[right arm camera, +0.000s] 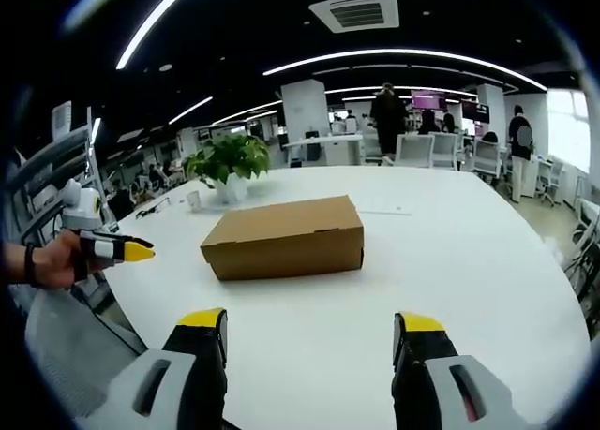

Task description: Operate the shoe box by opening the lid, removing the specified soft item, and placing it in the target area until the item is outside and the box remains undamaged.

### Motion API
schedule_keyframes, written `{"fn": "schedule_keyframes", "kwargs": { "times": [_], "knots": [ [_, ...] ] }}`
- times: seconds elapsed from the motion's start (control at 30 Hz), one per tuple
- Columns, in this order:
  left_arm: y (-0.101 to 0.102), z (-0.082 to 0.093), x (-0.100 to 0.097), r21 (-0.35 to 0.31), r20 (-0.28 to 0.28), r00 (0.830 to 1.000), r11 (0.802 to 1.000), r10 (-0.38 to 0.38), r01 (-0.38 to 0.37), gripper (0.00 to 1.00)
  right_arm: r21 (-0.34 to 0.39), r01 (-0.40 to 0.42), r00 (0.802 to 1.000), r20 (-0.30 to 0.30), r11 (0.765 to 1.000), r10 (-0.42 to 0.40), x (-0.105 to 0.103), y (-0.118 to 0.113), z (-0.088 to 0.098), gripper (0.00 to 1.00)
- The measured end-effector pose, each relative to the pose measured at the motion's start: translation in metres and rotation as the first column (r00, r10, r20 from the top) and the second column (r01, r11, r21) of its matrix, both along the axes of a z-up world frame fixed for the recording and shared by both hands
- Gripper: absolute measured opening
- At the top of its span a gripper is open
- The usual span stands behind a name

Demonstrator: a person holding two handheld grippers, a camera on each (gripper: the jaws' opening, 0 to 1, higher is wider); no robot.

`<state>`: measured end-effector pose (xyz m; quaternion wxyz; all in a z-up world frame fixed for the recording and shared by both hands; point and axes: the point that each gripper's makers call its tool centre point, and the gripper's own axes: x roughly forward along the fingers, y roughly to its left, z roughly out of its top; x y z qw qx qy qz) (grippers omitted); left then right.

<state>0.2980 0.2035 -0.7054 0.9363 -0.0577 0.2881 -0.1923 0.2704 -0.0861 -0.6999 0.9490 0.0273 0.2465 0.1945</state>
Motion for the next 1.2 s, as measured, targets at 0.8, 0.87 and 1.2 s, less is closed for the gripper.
{"fn": "schedule_keyframes", "kwargs": {
  "times": [0.8, 0.87, 1.2],
  "knots": [
    [-0.0024, -0.0031, 0.0002, 0.008, -0.010, 1.000, 1.000, -0.014, 0.014, 0.66, 0.004, 0.002, 1.000, -0.006, 1.000, -0.002, 0.0014, -0.0008, 0.0002, 0.70],
    [-0.0025, -0.0033, -0.0001, 0.009, -0.012, 1.000, 1.000, -0.014, 0.014, 0.66, 0.005, 0.002, 1.000, -0.010, 1.000, -0.002, 0.0012, -0.0007, -0.0003, 0.70],
    [-0.0014, -0.0072, 0.0026, 0.005, -0.026, 1.000, 1.000, -0.017, 0.017, 0.66, 0.012, -0.007, 0.999, -0.034, 1.000, 0.007, 0.0060, 0.0012, -0.0060, 0.70]
  ]
}}
